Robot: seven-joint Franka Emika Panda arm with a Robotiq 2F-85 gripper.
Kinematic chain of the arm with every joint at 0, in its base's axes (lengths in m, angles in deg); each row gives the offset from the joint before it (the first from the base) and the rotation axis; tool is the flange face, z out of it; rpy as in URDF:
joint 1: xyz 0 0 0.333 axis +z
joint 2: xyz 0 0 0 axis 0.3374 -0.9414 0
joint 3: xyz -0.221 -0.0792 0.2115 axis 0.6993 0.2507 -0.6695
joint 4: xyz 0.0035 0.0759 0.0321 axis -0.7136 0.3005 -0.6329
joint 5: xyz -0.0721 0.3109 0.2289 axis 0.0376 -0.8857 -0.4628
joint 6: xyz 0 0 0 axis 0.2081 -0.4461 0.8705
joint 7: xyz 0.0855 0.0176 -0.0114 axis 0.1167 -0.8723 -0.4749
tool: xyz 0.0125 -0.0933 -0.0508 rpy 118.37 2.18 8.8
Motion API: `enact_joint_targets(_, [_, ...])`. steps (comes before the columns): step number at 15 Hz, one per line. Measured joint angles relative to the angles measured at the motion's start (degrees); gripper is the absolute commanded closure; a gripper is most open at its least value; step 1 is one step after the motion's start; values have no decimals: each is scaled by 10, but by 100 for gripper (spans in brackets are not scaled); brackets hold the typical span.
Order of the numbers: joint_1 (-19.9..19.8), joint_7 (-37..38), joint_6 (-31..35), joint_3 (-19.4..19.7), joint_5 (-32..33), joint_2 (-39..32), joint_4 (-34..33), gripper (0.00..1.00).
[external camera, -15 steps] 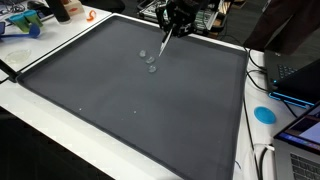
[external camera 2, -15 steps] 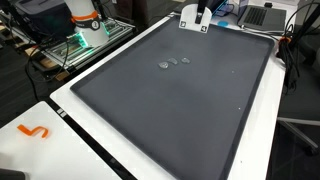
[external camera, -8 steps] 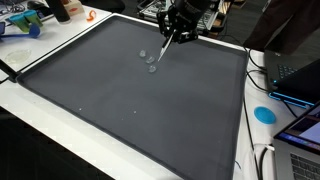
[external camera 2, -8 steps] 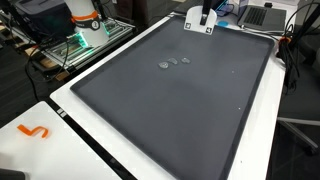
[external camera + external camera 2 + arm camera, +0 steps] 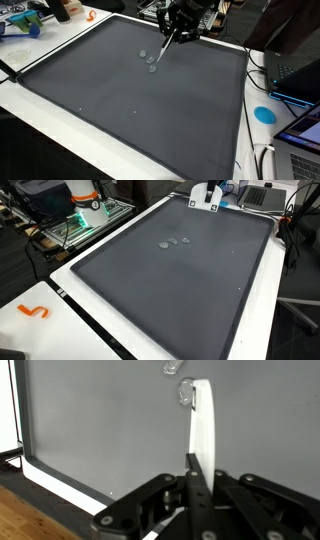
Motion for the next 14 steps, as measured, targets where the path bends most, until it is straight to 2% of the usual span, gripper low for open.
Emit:
enact_joint_targets(7, [-6, -2, -4, 8, -17, -1, -22, 99])
enact_joint_targets(14, [-31, -43, -9, 11, -104, -2, -34, 99])
